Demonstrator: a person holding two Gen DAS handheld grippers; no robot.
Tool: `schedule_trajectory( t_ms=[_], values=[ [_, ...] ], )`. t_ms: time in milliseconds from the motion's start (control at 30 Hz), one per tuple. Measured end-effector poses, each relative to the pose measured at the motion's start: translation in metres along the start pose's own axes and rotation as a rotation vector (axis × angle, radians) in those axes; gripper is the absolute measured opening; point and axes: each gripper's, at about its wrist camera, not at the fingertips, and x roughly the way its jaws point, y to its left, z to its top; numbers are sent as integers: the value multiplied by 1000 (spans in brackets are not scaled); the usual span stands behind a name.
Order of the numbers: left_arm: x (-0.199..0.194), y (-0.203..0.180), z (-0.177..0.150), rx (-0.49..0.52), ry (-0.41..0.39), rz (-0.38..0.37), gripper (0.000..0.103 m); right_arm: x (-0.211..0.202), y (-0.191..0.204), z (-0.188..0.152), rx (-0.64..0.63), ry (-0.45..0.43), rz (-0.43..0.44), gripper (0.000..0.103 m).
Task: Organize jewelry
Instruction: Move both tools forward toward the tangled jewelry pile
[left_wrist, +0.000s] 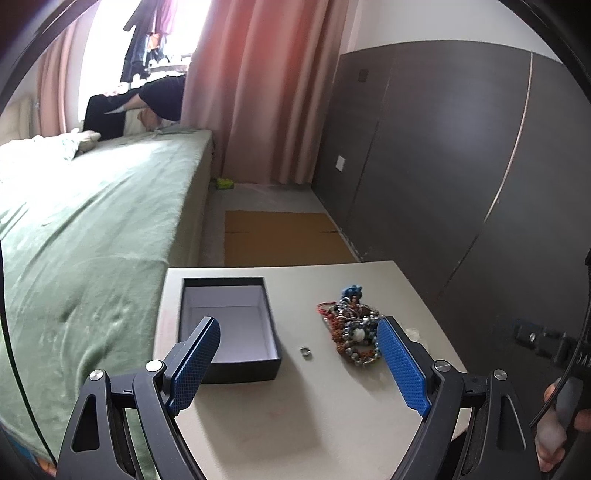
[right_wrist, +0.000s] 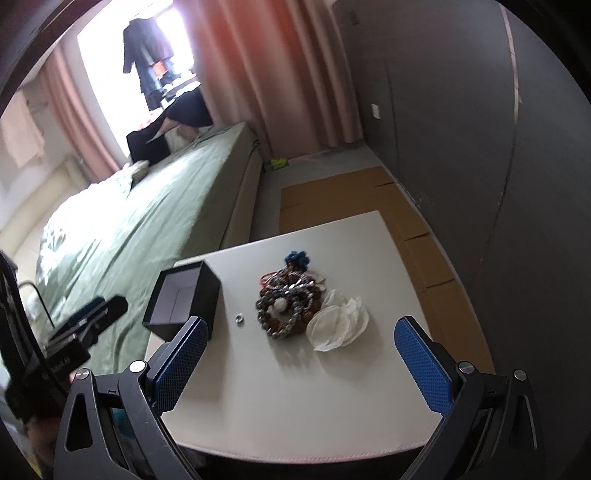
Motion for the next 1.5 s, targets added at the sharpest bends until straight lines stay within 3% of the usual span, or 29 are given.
schedule_trajectory(
  t_ms=[100,267,467,667,867,1100,1267,1500],
  values=[
    [11,-8,1,11,18,-35,82,2,-12,5,58,-8,31,100],
    [34,-21,-1,28,74,-72,69,12,-26,11,127,12,67,85],
    [55,-30,3,41,107,-105,65,23,-41,17,189,24,79,81],
    [82,-36,2,54,162,-129,47,44,-43,26,207,64,117,76],
    [89,-26,7,38,155,-104,47,87,-37,33,219,176,174,61],
    [88,2,21,-25,139,-80,47,134,-27,35,287,289,234,56],
    [84,27,27,-50,131,-21,47,163,-20,30,306,326,225,51],
    [81,41,29,-85,137,-28,47,178,-8,29,276,316,129,51]
  ],
)
